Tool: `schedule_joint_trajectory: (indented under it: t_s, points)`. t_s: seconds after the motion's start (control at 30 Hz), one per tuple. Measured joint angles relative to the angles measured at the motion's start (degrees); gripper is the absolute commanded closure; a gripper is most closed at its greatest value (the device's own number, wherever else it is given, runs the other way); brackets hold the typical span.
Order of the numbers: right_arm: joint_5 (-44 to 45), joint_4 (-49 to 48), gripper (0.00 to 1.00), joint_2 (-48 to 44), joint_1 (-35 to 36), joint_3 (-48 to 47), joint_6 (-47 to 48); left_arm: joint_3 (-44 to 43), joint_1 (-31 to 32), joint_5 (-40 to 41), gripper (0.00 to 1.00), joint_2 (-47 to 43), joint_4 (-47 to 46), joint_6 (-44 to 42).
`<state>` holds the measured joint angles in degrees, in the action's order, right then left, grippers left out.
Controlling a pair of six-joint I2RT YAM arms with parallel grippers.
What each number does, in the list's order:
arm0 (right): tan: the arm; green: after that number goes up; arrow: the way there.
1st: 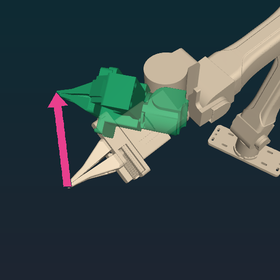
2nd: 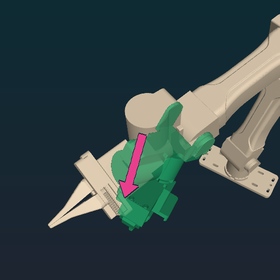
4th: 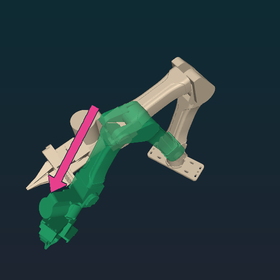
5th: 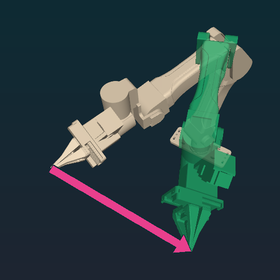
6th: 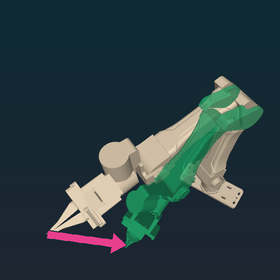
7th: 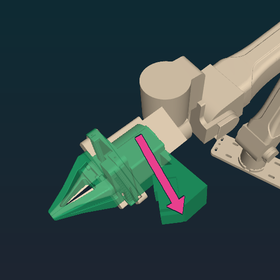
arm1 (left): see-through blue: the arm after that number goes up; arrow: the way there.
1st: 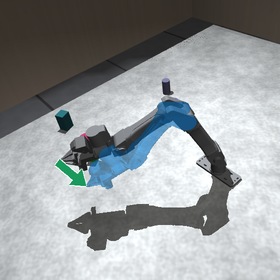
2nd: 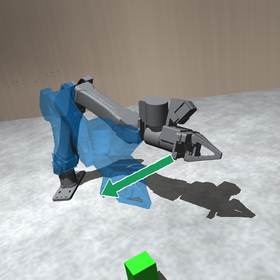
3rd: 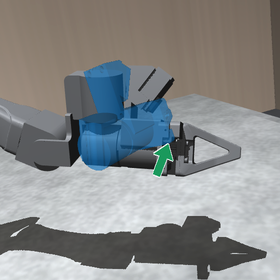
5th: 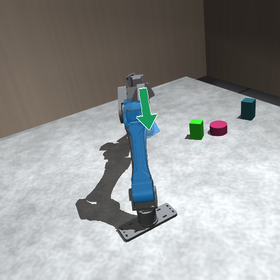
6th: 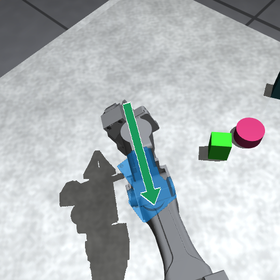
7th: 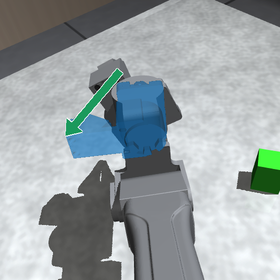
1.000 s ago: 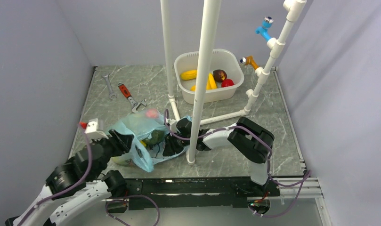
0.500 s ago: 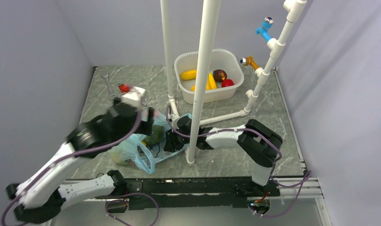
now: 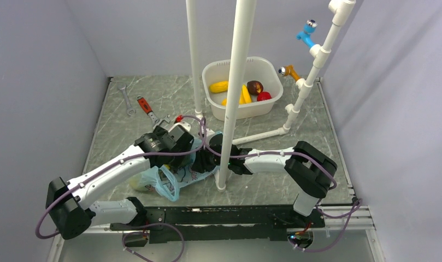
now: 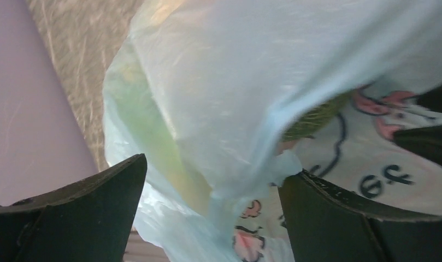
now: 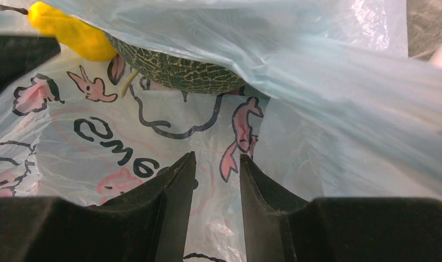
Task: Take the fake fruits out of the plastic bag
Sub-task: Adjust the plastic bag at the center of the board.
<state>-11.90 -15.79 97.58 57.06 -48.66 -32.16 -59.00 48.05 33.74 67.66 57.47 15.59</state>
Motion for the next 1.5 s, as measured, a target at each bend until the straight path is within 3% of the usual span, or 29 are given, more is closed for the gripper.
schedule_joint_trajectory:
  t_s: [0.1,0.23,0.47,0.7,0.9,1.3,1.5]
  points:
    - [0.59,-0.04,0.60,0.00,0.00,0.00,-0.02,2.21,-4.00,1.01,0.40,-0.07,0.20,0.59]
    - [1.92,-0.13,0.46,0.00,-0.13,-0.17,0.11,5.64,-9.75,-0.55,0.70,-3.34,-2.80,-0.96]
    - [3.32,0.00,0.16,0.00,-0.42,-4.52,2.12,10.71,-12.46,-10.95,0.99,-20.85,-12.63,-5.95]
    - [5.95,-0.22,0.00,1.14,-0.50,-10.40,4.74,14.99,-12.50,-18.84,1.00,-25.83,-17.94,-7.43]
    - [8.70,-0.68,0.00,3.32,-0.50,-10.75,7.41,16.57,-12.50,-23.87,1.00,-26.29,-20.85,-7.72]
    - [10.40,-0.15,0.00,6.58,-0.50,-16.68,9.16,16.65,-12.83,-23.98,1.00,-28.00,-22.27,-8.98]
    - [10.36,-3.65,0.08,8.68,-0.44,-16.57,8.68,16.68,-13.18,-22.62,1.00,-30.08,-22.62,-8.94]
